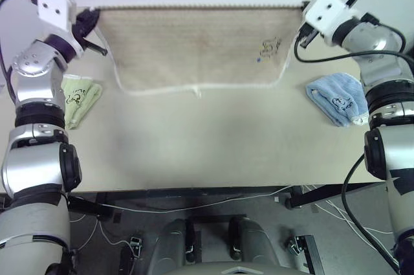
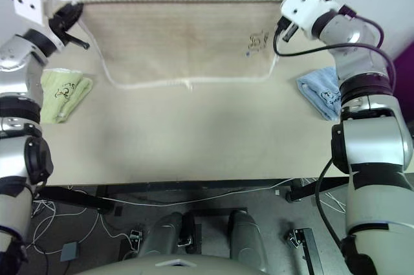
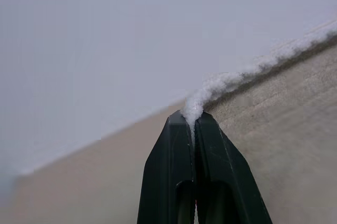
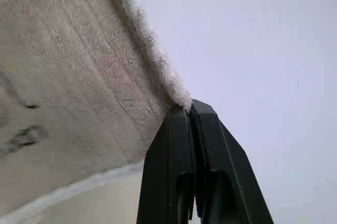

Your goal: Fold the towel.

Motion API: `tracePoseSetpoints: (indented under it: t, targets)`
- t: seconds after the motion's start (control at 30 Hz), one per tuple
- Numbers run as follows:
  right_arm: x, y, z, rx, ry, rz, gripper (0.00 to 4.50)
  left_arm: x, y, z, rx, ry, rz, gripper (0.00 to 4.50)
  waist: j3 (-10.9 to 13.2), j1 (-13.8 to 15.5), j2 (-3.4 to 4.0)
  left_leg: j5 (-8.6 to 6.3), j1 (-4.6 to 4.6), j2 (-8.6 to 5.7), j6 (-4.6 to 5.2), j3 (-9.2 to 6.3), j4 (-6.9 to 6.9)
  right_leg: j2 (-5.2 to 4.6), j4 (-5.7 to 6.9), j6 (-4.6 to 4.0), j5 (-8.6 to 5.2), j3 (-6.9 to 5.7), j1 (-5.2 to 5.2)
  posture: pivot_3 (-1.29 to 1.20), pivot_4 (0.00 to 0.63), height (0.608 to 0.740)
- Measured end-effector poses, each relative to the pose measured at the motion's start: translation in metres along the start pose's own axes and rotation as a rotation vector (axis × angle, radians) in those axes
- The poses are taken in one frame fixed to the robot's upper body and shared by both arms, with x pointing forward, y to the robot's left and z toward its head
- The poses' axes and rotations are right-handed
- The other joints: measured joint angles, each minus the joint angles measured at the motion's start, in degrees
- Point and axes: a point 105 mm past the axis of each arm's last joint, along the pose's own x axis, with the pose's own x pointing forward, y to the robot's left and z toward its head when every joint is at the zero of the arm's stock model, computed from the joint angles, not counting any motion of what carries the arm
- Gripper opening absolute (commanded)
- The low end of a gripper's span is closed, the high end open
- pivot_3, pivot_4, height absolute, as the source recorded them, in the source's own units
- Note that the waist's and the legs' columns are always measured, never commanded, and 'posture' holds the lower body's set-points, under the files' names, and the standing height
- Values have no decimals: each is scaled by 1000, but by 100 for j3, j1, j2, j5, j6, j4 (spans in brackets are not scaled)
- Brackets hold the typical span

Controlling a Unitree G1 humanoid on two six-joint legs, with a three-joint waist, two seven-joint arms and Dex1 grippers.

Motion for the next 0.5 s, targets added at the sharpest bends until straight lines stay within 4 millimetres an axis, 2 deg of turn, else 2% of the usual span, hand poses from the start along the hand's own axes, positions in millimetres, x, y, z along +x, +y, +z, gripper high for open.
tracePoseSetpoints:
  t: [0.1,0.2,0.3,0.33,0.37,0.43,0.5]
  targets:
    - [-13,7,7,52,-89,90,24,-17,9,-1,-34,-6,-57,0,1,-26,1,0,0,2,0,0,2,2,3,4,-2,0,0,0,150,740]
    - [-44,43,-3,97,-114,278,24,-52,-2,-22,-61,37,-214,0,-2,-35,4,-1,9,1,2,-5,7,-1,8,8,-5,0,12,0,150,740]
    - [-92,99,-24,198,-42,531,24,-107,-34,-60,-185,151,-402,0,1,-30,6,-3,5,1,5,-27,10,-7,12,7,-5,1,8,0,150,740]
    - [-101,107,-29,226,-18,573,24,-118,-41,-67,-224,185,-434,0,3,-28,7,-4,6,2,5,-29,16,-7,14,7,-5,1,8,0,150,740]
    - [-113,115,-29,265,0,614,24,-136,-52,-73,-262,230,-484,0,6,-29,6,-4,4,2,4,-30,17,-10,8,7,-5,2,2,0,150,740]
    - [-134,116,-26,307,19,663,24,-164,-64,-73,-299,304,-559,0,6,-19,6,-6,7,4,2,-34,17,-15,12,5,-6,3,1,0,150,740]
    - [-148,113,-22,332,30,692,24,-179,-66,-68,-313,352,-587,0,5,19,6,-9,22,3,0,-37,15,-22,12,2,-6,3,11,0,150,740]
